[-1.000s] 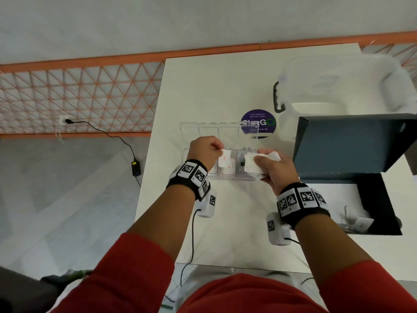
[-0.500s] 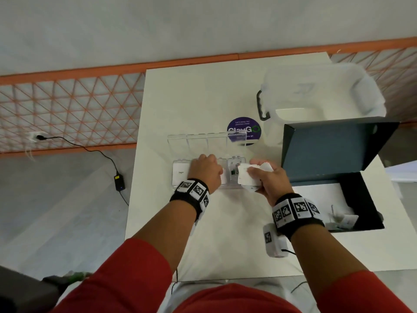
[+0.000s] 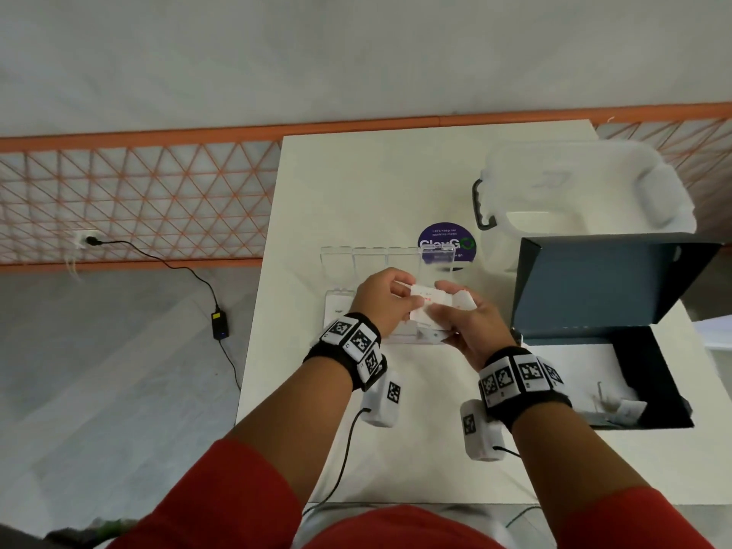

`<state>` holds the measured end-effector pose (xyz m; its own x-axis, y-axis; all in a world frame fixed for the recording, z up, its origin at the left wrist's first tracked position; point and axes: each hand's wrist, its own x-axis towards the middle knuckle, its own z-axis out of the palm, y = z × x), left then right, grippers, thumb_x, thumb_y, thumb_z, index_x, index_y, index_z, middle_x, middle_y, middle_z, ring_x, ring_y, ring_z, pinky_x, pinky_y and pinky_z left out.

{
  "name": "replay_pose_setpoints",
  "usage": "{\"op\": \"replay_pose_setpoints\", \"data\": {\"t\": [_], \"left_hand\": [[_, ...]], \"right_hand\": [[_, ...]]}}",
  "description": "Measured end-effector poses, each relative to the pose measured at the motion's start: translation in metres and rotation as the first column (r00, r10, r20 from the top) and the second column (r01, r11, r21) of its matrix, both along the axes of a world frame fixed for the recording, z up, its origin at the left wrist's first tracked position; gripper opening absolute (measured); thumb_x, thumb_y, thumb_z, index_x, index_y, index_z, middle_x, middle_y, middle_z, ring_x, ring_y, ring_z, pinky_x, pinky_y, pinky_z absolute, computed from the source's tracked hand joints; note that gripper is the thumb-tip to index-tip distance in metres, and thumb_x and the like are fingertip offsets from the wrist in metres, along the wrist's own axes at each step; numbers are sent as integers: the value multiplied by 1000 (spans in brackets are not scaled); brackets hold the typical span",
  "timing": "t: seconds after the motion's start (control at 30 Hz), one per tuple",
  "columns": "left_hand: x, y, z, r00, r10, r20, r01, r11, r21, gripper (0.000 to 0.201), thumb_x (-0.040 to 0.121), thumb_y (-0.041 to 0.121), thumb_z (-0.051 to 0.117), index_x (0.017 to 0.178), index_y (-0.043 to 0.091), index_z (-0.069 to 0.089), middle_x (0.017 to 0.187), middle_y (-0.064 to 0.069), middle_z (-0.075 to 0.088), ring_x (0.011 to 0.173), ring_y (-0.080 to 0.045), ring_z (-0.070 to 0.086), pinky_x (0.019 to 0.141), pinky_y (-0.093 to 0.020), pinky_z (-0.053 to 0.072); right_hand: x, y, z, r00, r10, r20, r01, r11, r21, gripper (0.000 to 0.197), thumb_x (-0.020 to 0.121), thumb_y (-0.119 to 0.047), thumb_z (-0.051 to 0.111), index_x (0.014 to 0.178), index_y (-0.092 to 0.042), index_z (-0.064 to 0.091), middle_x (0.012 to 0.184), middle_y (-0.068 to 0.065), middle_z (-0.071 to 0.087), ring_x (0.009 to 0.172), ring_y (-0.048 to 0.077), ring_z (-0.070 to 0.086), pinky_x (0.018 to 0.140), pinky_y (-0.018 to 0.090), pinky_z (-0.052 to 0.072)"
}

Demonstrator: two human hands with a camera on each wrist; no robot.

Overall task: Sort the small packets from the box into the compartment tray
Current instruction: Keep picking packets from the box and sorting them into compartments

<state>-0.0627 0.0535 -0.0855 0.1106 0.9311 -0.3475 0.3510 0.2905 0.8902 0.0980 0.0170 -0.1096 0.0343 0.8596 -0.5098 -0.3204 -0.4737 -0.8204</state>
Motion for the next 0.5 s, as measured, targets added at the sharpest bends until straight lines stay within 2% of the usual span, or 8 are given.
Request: {"op": "replay_pose_setpoints", "data": {"t": [0.17, 0.37, 0.5], "left_hand": [[-6, -7, -3, 993, 66, 94, -62, 997, -45, 22, 82, -1, 66, 88, 20, 64, 91, -11, 68, 70, -19, 70, 61, -27, 58], [-9, -12, -3, 991, 85, 100, -83, 996, -21, 27, 90, 2, 55, 96, 23, 69, 98, -7, 68, 74, -20, 72, 69, -36, 61], [-5, -17, -2, 979, 182, 96, -182, 983, -2, 26, 90, 3, 55, 93, 29, 60, 100, -6, 64, 70, -18, 72, 61, -33, 60]], "right_hand": [[-4, -2, 0, 1000, 21, -2, -21, 1000, -21, 38, 81, 9, 70, 110, -14, 69, 95, 10, 75, 80, 27, 73, 69, 38, 61], [-5, -3, -3, 999, 53, 11, -53, 998, -21, 36, 78, 7, 73, 107, -15, 70, 92, 9, 75, 76, 24, 72, 63, 33, 58], [-6, -3, -4, 997, 69, -28, -69, 998, -1, 35, 77, 3, 78, 107, -13, 70, 92, 9, 75, 74, 24, 71, 59, 32, 56]]}}
